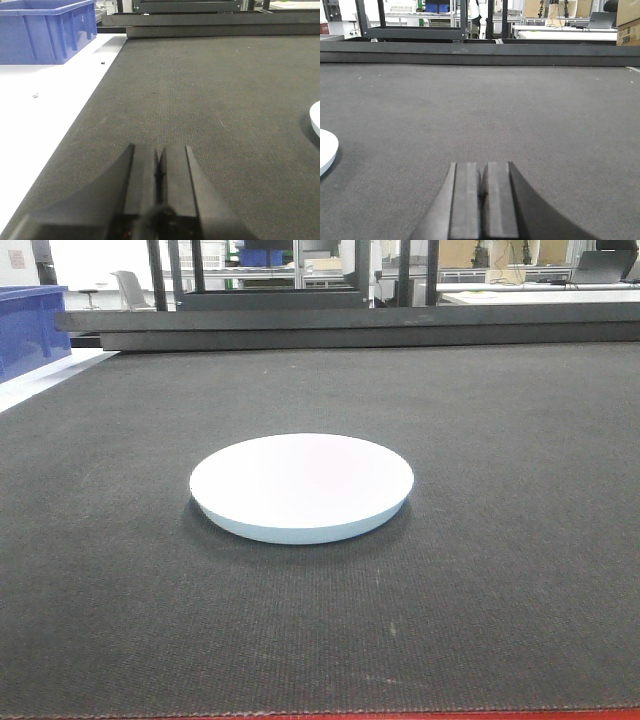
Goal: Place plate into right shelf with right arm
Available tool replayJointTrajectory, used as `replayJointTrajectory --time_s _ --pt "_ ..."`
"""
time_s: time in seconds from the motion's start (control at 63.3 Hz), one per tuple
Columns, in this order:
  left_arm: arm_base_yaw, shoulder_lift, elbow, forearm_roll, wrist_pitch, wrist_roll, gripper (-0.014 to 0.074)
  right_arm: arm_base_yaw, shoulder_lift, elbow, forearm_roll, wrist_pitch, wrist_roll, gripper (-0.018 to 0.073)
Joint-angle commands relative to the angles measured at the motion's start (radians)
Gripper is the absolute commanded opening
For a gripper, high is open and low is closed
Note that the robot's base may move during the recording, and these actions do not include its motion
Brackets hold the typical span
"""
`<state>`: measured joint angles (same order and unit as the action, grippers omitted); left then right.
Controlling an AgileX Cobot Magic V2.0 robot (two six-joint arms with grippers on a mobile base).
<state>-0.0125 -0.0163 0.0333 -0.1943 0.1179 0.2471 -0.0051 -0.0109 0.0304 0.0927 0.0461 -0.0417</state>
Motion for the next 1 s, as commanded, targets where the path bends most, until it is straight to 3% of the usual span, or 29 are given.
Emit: replayJointTrajectory --time_s 0.0,0.758,0.979 --pt "0.001 -0.011 0.006 -0.006 -0.085 -0.003 -0.0047 0.002 -0.013 -0.008 -0.001 -0.091 -0.005 0.0028" --pt "0.001 -0.011 0.006 -0.006 -0.085 -0.003 -0.0047 0.002 -0.013 -0.024 0.0 -0.113 0.002 0.0028" --pt "0.001 -0.011 0.006 -0.006 -0.085 -0.003 -0.0047 0.002 0.083 -0.287 -0.011 0.18 0.026 0.0066"
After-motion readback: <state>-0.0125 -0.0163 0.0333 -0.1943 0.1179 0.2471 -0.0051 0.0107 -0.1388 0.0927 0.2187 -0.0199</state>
